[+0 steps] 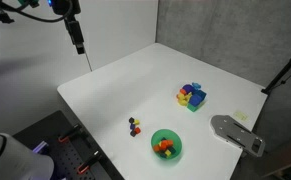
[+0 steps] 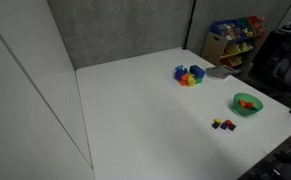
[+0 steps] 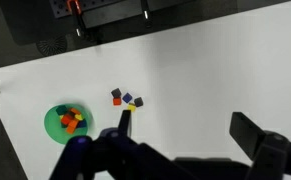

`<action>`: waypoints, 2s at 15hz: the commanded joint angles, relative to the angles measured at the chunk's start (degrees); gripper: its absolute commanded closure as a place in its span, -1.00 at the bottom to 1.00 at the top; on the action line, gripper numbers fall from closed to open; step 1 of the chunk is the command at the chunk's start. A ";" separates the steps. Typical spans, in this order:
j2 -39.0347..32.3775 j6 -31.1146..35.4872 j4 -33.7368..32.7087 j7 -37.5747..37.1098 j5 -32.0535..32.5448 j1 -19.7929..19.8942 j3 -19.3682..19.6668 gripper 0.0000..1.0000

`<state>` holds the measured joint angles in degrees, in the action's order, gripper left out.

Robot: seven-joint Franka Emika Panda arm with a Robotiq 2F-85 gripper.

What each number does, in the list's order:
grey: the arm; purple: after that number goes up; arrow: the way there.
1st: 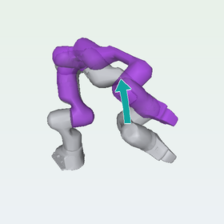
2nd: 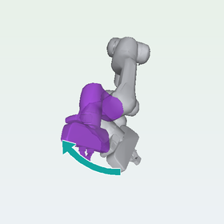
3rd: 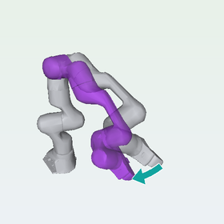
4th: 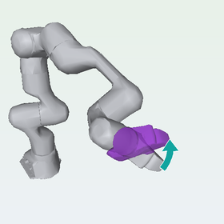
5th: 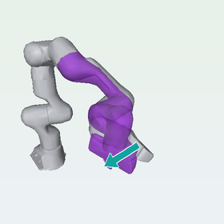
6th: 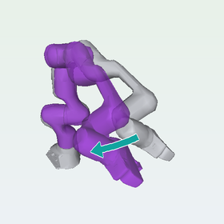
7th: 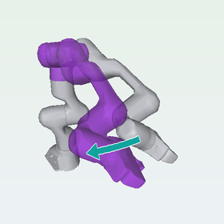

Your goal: Move the small yellow block from the table to the tray

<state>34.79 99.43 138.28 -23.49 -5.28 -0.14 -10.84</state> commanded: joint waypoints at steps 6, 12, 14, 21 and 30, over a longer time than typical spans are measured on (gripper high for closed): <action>-0.90 1.85 -0.40 -0.73 1.06 0.48 0.16 -1.00; -6.47 10.15 -0.95 0.21 1.07 2.11 2.15 -1.00; -9.44 13.60 -0.91 0.30 1.39 2.67 2.85 -1.00; -22.76 28.01 -0.78 -0.60 7.59 4.56 4.87 -1.00; -42.33 44.67 -1.21 -6.61 18.98 3.34 10.36 -1.00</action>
<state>-2.68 141.09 138.33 -27.62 11.45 4.45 -2.85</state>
